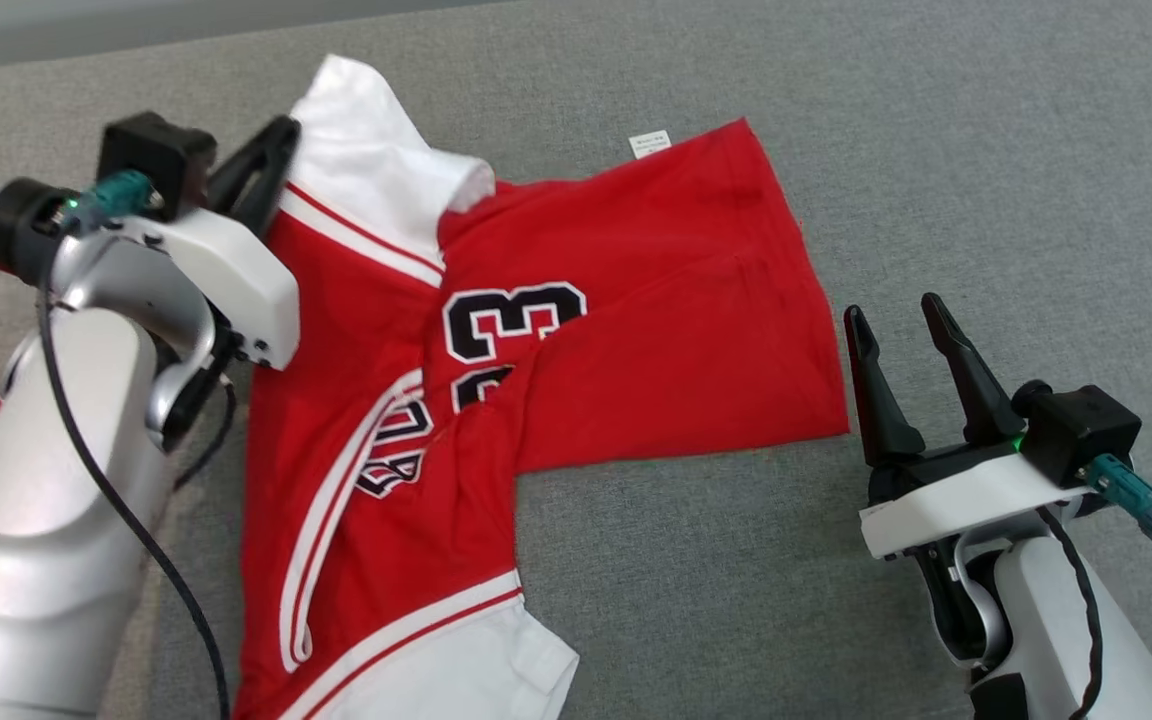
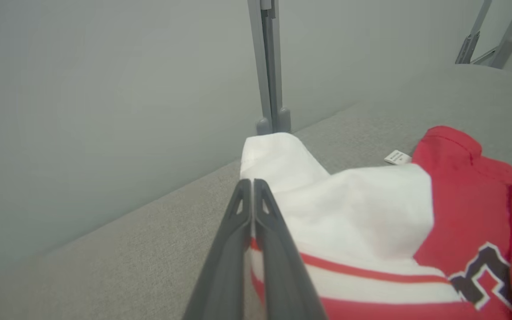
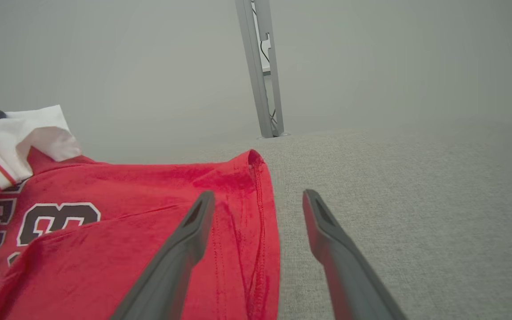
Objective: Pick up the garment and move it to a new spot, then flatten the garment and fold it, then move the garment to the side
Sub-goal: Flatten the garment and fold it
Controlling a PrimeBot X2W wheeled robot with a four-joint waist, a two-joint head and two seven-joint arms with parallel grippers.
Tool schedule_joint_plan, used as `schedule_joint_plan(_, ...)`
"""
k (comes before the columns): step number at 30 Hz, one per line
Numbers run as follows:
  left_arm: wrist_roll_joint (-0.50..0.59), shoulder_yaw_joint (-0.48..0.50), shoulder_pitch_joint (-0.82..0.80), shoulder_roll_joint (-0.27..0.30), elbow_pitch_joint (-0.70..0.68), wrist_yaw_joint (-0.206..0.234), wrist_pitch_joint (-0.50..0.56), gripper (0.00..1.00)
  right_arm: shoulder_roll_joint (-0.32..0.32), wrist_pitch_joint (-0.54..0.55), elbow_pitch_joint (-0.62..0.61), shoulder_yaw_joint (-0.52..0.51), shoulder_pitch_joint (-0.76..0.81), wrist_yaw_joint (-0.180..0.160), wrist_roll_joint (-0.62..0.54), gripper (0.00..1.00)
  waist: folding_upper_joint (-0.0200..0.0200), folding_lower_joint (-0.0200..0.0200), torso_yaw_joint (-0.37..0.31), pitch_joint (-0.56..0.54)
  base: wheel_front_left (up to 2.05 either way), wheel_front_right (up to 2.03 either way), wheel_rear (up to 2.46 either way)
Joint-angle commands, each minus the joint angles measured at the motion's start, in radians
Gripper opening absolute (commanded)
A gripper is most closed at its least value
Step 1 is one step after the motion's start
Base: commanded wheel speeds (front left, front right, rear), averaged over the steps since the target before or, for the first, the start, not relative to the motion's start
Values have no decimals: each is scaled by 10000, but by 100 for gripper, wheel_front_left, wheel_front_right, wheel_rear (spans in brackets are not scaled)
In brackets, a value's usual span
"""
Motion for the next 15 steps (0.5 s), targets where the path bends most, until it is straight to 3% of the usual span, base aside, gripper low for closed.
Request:
schedule_joint_plan(1,-208,66,-454,155,204,-48,41,0,-49,-72,-64,40,-136,-3,87,100,0,0,-178,185,0,0,0)
schedule_joint_plan(7,-177,-195,-1847,813,1156,-84,-223,0,-52,-72,-129,311,-348,-3,287,100,0,0,-553,537,0,0,0)
schedule_joint_plan(13,-288,-298,-2707,945,2221,-57,-706,0,-49,-72,-162,420,-427,-3,379,100,0,0,-724,659,0,0,0)
schedule_joint_plan(14,-249,-258,-2848,955,2523,68,-735,100,-47,-72,-163,435,-433,-3,401,100,0,0,-742,658,0,0,0)
schedule_joint_plan(15,-237,-250,-2954,913,2769,124,-803,100,-47,-72,-156,452,-439,-3,410,100,0,0,-755,643,0,0,0)
